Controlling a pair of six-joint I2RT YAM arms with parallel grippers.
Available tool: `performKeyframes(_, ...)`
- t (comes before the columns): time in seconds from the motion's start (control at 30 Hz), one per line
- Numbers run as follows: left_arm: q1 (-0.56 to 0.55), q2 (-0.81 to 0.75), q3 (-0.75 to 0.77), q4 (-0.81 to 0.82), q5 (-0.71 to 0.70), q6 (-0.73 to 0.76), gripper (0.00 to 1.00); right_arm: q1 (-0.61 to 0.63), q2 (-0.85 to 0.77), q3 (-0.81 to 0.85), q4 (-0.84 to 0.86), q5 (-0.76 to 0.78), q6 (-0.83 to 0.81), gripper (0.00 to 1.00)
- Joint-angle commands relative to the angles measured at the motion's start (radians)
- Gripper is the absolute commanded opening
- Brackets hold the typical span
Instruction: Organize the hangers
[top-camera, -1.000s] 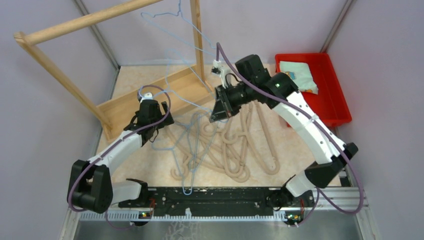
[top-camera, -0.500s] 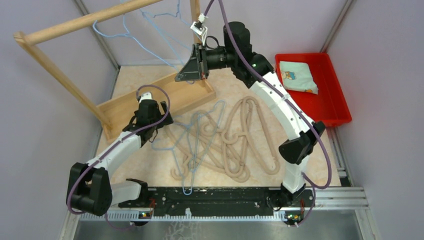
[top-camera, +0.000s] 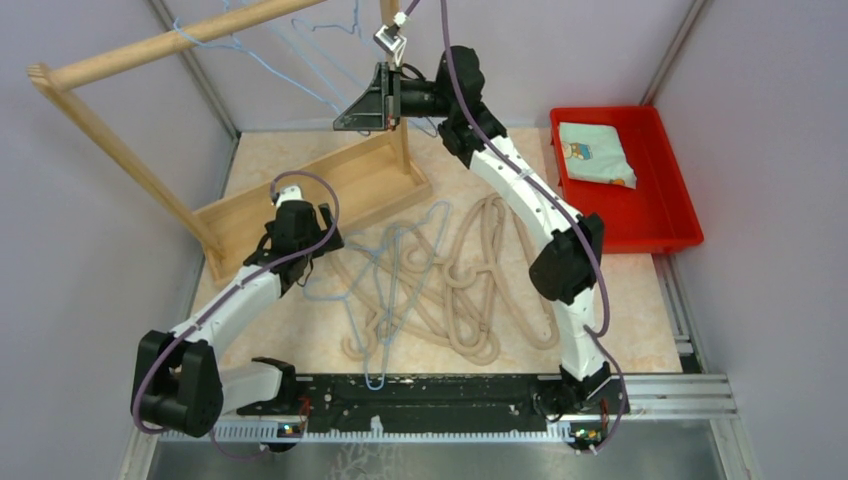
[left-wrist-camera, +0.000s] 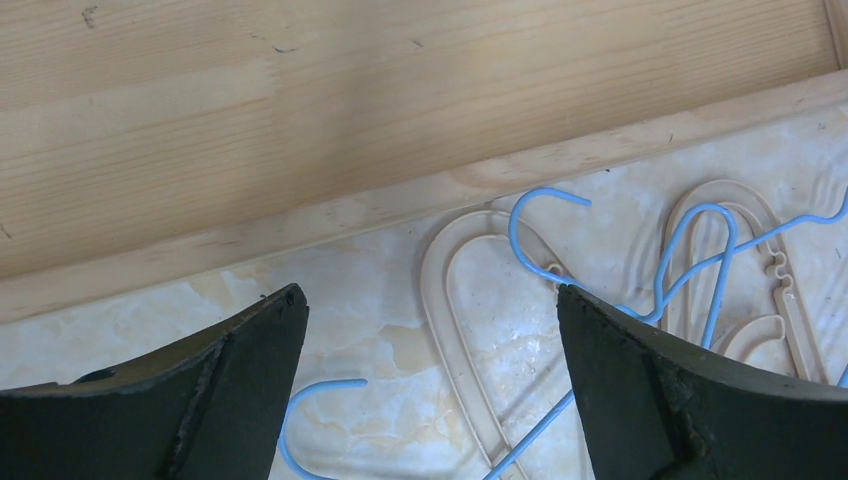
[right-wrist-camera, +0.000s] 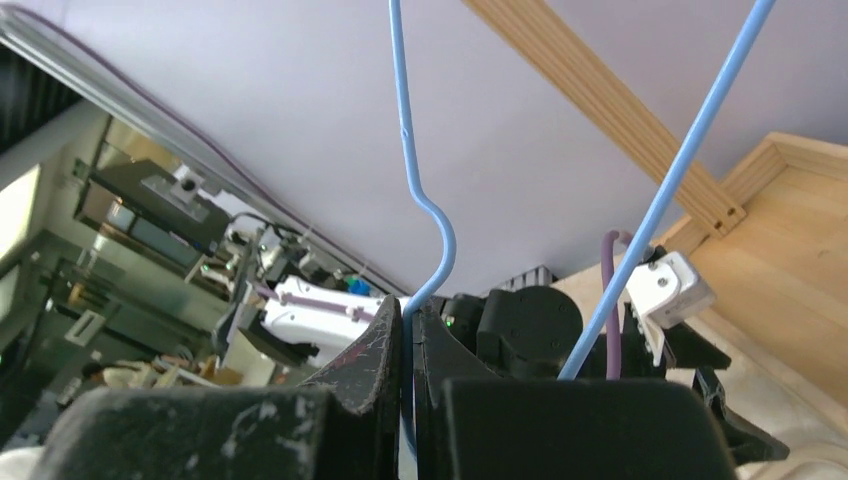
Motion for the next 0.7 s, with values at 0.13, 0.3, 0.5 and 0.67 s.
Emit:
performKeyframes(0.13, 0.007, 0.013, 0.000, 0.014, -0.022, 0.018, 1.00, -0.038, 0.011, 0.062, 0.267, 0.164, 0.161, 0.00)
performKeyframes(0.3, 0.008, 0.030, 0.007, 0.022, -0.025, 0.019, 1.00, -0.069, 0.004, 0.025, 0.205, 0.242, 0.187, 0.00)
performKeyframes(0.5, 0.009, 0.055, 0.004, 0.028, -0.021, 0.009, 1.00, -0.098, -0.020, -0.084, 0.243, 0.253, 0.282, 0.00)
performKeyframes(0.67, 0.008, 0.065, 0.004, 0.028, -0.017, 0.006, 1.00, -0.117, -0.076, -0.164, 0.149, 0.271, 0.237, 0.00)
